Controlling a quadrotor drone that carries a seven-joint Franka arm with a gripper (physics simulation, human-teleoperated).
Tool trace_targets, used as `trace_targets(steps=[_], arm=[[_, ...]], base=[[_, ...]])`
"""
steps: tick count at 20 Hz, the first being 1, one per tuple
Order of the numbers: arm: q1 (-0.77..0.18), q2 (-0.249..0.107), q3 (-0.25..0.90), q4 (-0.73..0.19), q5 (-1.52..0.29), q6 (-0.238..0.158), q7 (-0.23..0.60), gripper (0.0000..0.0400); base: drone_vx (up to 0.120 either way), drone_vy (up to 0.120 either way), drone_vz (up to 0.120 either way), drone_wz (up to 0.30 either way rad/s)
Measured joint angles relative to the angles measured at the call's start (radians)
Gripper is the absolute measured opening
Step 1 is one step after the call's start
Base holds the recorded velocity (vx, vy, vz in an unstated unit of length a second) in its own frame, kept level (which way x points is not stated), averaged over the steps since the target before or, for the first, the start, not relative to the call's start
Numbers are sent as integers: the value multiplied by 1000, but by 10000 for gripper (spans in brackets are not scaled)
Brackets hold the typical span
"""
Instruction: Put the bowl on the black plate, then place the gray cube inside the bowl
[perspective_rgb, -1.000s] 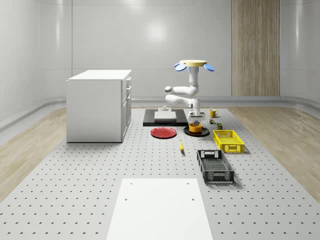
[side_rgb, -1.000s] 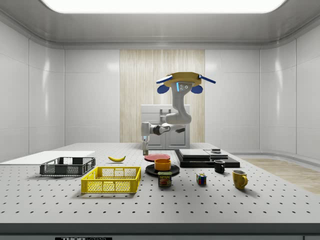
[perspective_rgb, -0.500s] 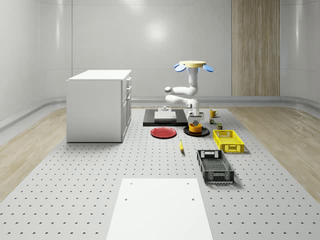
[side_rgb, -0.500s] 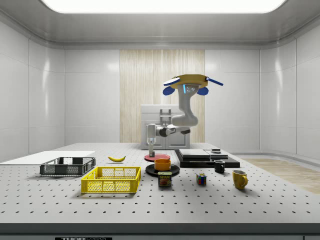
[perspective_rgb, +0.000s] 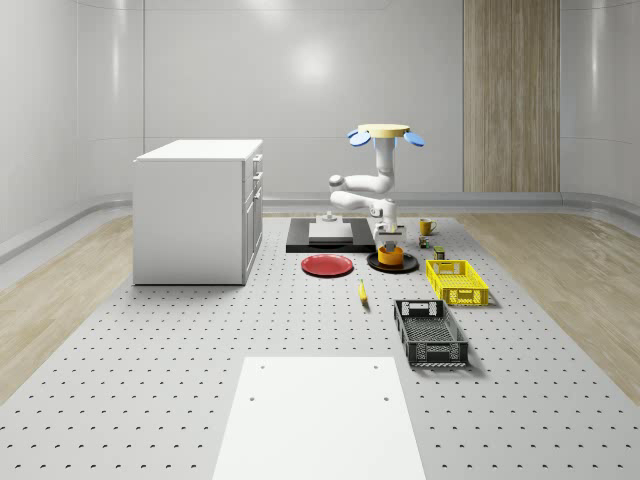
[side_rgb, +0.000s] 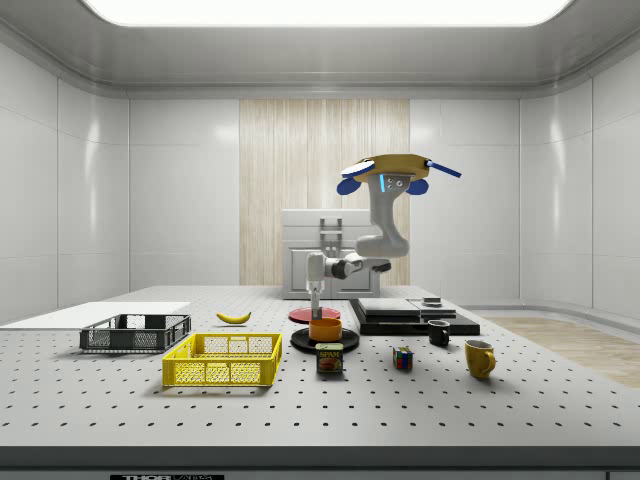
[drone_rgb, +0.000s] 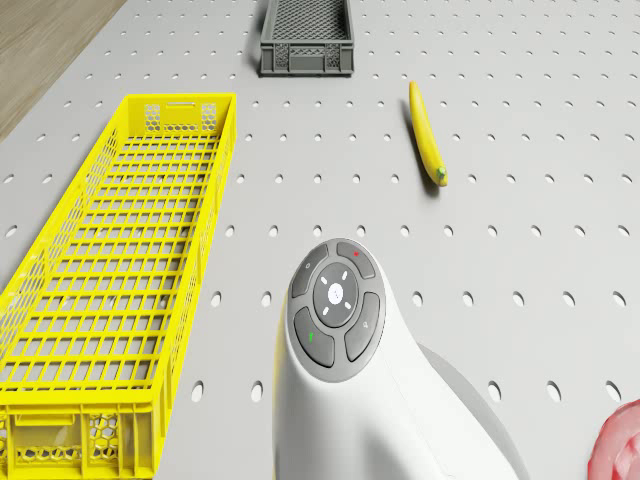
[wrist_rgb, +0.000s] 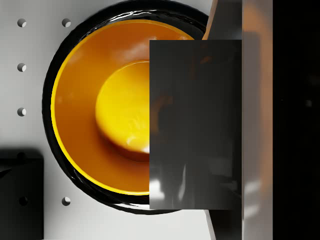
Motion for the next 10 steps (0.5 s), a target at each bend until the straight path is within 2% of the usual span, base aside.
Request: trace_targets(steps=[6, 10], arm=[[0, -1, 0, 0, 0, 1, 0, 250], [-5, -1, -24, 9, -22, 12, 0, 250]], base=[[-113, 0, 0, 0], [0, 0, 0, 0]])
